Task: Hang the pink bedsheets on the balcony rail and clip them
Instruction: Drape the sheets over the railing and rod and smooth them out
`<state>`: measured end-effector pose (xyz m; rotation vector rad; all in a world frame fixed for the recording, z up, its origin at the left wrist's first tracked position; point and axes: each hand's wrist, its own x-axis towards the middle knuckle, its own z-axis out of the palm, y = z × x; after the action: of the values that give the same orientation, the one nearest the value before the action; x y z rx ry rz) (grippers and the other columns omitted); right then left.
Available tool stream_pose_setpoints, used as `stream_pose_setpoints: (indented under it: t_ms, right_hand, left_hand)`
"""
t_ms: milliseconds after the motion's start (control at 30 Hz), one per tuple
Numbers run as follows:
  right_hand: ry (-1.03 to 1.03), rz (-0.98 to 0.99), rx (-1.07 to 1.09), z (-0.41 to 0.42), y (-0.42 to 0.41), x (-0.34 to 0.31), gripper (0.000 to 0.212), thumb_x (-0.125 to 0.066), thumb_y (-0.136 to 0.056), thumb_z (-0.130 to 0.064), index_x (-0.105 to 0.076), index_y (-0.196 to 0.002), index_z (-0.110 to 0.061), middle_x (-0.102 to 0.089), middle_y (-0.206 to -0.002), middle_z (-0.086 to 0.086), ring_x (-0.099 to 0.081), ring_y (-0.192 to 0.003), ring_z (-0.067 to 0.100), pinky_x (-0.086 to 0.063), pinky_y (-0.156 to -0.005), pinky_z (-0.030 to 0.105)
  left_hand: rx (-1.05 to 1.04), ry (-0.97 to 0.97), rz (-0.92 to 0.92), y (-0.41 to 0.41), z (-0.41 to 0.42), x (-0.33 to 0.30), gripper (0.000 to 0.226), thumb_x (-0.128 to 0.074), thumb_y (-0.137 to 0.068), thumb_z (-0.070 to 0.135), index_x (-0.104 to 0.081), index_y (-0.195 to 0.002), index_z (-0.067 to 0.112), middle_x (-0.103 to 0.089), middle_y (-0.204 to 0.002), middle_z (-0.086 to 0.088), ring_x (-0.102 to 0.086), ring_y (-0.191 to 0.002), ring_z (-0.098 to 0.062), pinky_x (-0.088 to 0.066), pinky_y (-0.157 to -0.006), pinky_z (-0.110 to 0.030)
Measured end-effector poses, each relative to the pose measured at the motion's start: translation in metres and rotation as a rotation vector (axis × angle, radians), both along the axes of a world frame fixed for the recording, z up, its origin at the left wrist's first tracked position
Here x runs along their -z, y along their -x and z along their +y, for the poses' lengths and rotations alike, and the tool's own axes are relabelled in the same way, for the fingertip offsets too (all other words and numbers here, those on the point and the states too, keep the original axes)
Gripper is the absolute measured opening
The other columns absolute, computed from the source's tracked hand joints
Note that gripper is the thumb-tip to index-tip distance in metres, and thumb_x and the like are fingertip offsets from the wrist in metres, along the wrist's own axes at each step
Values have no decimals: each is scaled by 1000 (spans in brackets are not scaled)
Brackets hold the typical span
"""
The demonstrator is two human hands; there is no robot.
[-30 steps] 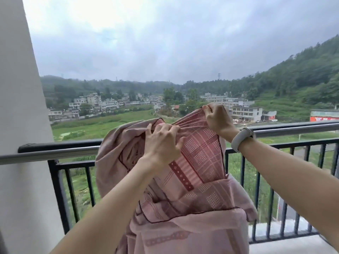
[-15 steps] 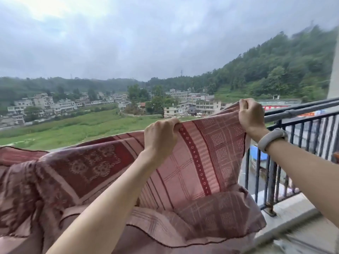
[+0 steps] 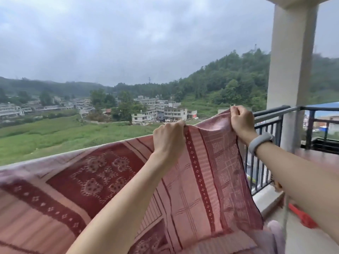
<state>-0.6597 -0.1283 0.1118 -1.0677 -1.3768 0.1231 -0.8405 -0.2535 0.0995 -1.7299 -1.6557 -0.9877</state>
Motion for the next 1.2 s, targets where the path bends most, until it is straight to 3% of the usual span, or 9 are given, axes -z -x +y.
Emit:
stream_pose_setpoints:
  t_ms: [200,367,500,633,733,800,900,1033,1200]
  right_hand:
    - [77,38,23,89,-72,8,33,-42,-93,-14,-58,-77,10,-61,-89,33,-53,-82,39,-27,-62,32]
    - [139,76,1,168,-139,19,32,-39,-94,-14,-58,-87,10,-61,-98,30,-53,-90,38,-34,-68,37]
    - [195,135,-20,243,-195,26,34,-39,-95,-16,-58,-87,10,-60,-102,30,-52,-89,36,-36,-73,38]
    - [258,105,-4,305,-251,26,33,-40,-94,-19,-60,-92,7,-61,-103,28,-54,-92,38,-34,-69,34]
    - [301,-76,55,330,-267,31,28,-44,-91,-15,-61,-107,-1,-59,-114,26,-53,-106,41,-42,-85,40]
    - [198,-144,57,328,-258,38,29,-44,-89,-15,-61,-110,-4,-58,-116,23,-50,-111,37,-40,-94,43]
    - [-141,-273,-144,300,-229,52,36,-35,-87,-22,-64,-103,-7,-64,-108,13,-55,-104,30,-39,-94,46]
    - [-402,-485,-372,245,-181,76,33,-36,-89,-20,-61,-107,-8,-64,-107,6,-54,-104,20,-23,-107,39]
    - [-553,-576,-468,169,-105,91,36,-39,-89,-19,-52,-121,-7,-58,-121,10,-47,-118,24,-15,-112,47]
  left_hand:
    - [25,63,35,-71,99,8,17,-43,-91,4,-53,-78,10,-54,-60,-1,-54,-53,-22,-45,-53,-32]
    - [12,45,87,-134,168,11,20,-36,-93,2,-53,-85,8,-41,-53,1,-47,-52,-20,-33,-48,-27]
    - [30,-78,41,-191,222,15,19,-40,-87,-2,-57,-85,8,-55,-58,-4,-42,-50,-20,-43,-69,-34]
    - [-16,32,42,-247,274,14,20,-38,-90,0,-56,-88,8,-61,-68,-4,-48,-56,-23,-29,-64,-31]
    - [-91,12,112,-270,298,23,17,-55,-71,-4,-60,-75,12,-63,-57,0,-58,-48,-23,-36,-51,-25]
    - [-87,16,128,-271,306,31,22,-66,-62,-1,-61,-77,15,-65,-58,3,-59,-48,-19,-42,-52,-24]
    - [-92,38,143,-262,298,38,28,-72,-69,10,-60,-94,16,-70,-74,2,-64,-62,-18,-48,-64,-31]
    - [-249,10,180,-227,248,44,32,-72,-72,26,-61,-99,14,-70,-85,-2,-65,-75,-24,-47,-76,-36]
    - [-474,-5,263,-159,162,57,40,-54,-83,37,-58,-115,14,-66,-109,-7,-61,-96,-26,-41,-91,-42]
